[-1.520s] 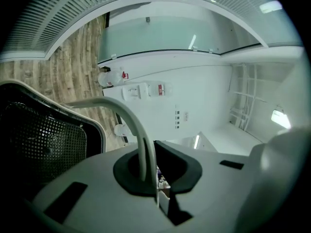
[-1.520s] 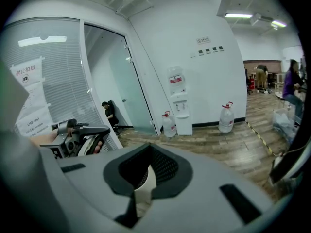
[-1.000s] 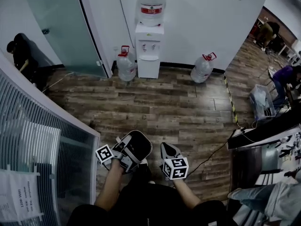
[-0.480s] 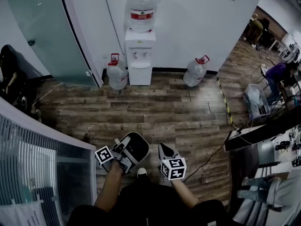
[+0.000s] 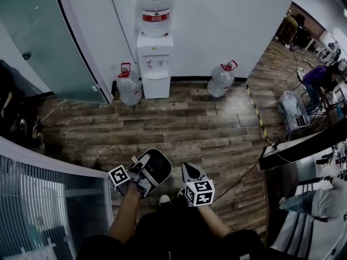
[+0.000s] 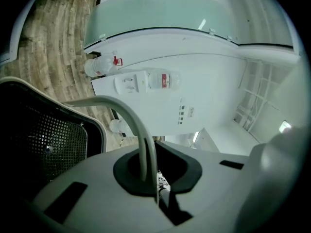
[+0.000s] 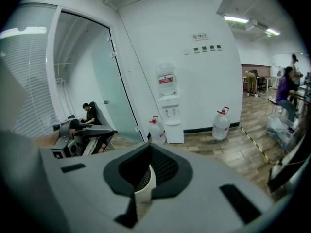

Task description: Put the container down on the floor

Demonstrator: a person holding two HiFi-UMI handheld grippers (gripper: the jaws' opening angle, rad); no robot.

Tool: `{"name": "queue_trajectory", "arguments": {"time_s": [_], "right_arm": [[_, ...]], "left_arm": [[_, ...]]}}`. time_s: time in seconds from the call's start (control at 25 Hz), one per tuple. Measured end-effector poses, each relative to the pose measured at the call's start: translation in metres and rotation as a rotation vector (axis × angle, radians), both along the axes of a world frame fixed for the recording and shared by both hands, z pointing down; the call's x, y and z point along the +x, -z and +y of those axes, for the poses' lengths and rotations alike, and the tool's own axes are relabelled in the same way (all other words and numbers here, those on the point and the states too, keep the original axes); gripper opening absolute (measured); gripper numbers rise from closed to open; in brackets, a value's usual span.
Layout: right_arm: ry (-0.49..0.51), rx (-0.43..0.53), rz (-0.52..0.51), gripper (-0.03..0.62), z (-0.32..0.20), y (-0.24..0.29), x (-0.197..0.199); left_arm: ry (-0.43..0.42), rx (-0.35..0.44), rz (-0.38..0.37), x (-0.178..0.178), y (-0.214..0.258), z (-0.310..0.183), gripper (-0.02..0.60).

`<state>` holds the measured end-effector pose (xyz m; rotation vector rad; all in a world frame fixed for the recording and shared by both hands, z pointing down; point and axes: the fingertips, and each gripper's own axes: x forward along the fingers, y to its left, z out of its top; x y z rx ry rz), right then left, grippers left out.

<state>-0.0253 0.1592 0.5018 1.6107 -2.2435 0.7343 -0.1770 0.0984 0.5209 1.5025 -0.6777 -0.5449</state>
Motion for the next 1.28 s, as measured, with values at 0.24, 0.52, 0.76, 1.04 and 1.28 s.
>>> {"name": "queue_trajectory", "arguments": {"time_s": [0.24,0.52,0.76,1.04,1.28], "right_arm": [[0.017,-0.007,-0.007,0.009,-0.028,-0.003,0.003],[0.059,-0.015,-0.022,0.009,-0.095,-0.013,0.018],[0.127,-0.015,-0.019,0.009,-0.155,-0.009,0.034],[0.17,-0.027,-0.035,0.009,-0.218,-0.007,0.064],[0.2,-0.028,-0.044,0.009,-0.255,-0.007,0.085]], "left_arm": [[-0.012,-0.022,-0.025,0.011,-0.008,-0.026,0.012],[0.021,-0.039,-0.012,0.03,-0.02,-0.08,0.012],[0.073,-0.034,-0.017,0.049,-0.014,-0.134,0.012],[0.117,-0.032,-0.03,0.069,-0.005,-0.192,0.012],[0.142,-0.028,-0.047,0.083,-0.005,-0.23,0.012]]}}
